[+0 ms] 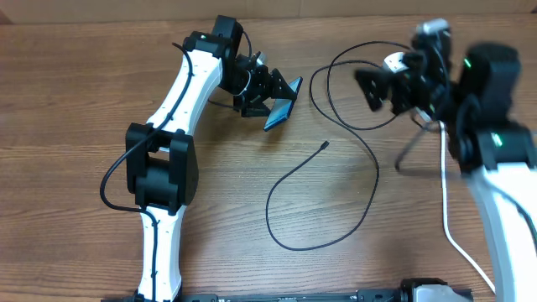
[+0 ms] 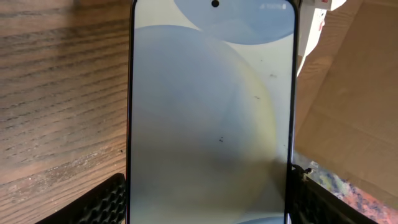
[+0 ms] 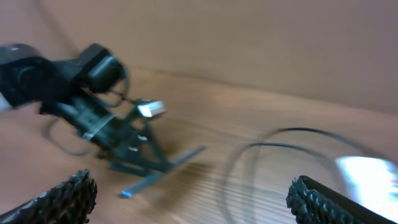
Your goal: Plug charger to phone and switch on socket
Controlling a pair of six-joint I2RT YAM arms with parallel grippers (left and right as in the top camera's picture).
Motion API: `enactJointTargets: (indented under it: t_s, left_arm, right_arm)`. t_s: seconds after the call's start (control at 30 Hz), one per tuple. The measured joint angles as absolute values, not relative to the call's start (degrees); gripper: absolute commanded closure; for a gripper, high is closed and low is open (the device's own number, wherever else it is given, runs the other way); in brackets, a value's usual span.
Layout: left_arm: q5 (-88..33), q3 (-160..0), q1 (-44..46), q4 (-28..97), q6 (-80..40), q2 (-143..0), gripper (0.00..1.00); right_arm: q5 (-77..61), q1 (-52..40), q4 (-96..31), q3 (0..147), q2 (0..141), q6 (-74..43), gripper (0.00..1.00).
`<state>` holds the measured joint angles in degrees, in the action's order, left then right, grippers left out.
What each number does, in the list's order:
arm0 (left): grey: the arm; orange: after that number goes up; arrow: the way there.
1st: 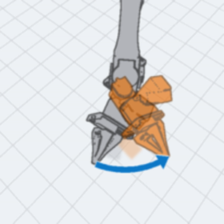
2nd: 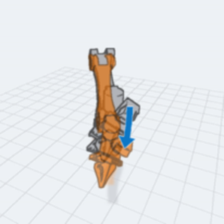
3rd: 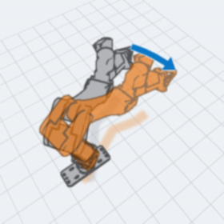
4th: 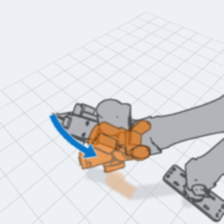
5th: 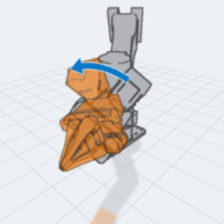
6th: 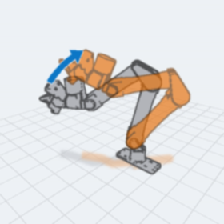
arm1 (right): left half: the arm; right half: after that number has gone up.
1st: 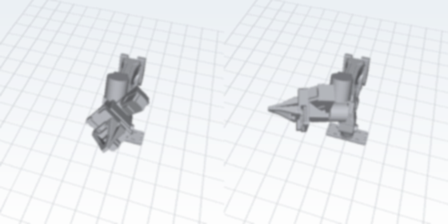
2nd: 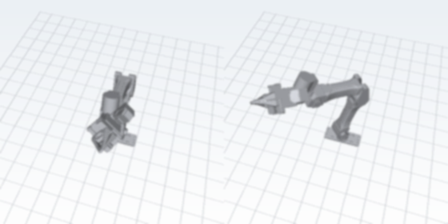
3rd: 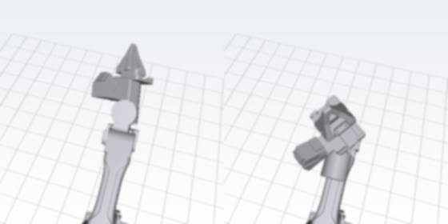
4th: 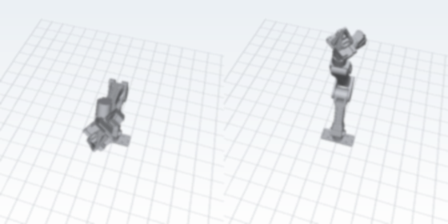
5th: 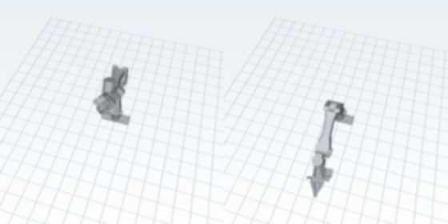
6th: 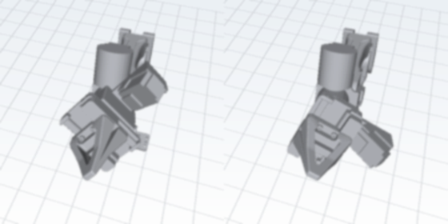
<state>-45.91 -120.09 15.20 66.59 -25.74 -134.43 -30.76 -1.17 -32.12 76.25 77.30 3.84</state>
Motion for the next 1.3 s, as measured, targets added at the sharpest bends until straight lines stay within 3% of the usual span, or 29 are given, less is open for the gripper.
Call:
enactJointTargets:
  t_s: [0.2, 0.47, 0.6, 0.83, 1.07, 1.3]
  left_arm:
    - [-46.0, -120.1, 14.9, 66.2, -26.5, -134.4, 0.29]
    - [-46.2, -120.1, 14.9, 65.9, -26.7, -134.4, 0.29]
    - [-46.5, -120.2, 14.7, 65.5, -26.9, -134.4, 0.31]
    - [-47.4, -120.4, 14.5, 65.2, -26.8, -134.4, 0.29]
    - [-43.2, -120.5, 14.5, 65.1, -24.0, -134.4, 0.12]
    - [-32.8, -120.7, 16.5, 65.8, -16.6, -134.4, 0.03]
  right_arm:
    - [-34.9, -4.8, -31.2, 76.6, 90.6, -8.7, 0.00]
    - [-21.2, -19.0, -30.6, 76.6, 99.8, -24.4, 0.00]
    - [-16.9, -23.7, -28.2, 76.6, 100.7, -30.8, 0.22]
    - [-10.9, -25.6, -27.7, 76.7, 104.3, -37.2, 0.19]
    - [-7.9, -24.7, -29.7, 76.7, 104.4, -37.7, 0.07]
    - [-6.8, -17.8, -36.0, 78.5, 104.5, -37.8, 0.01]
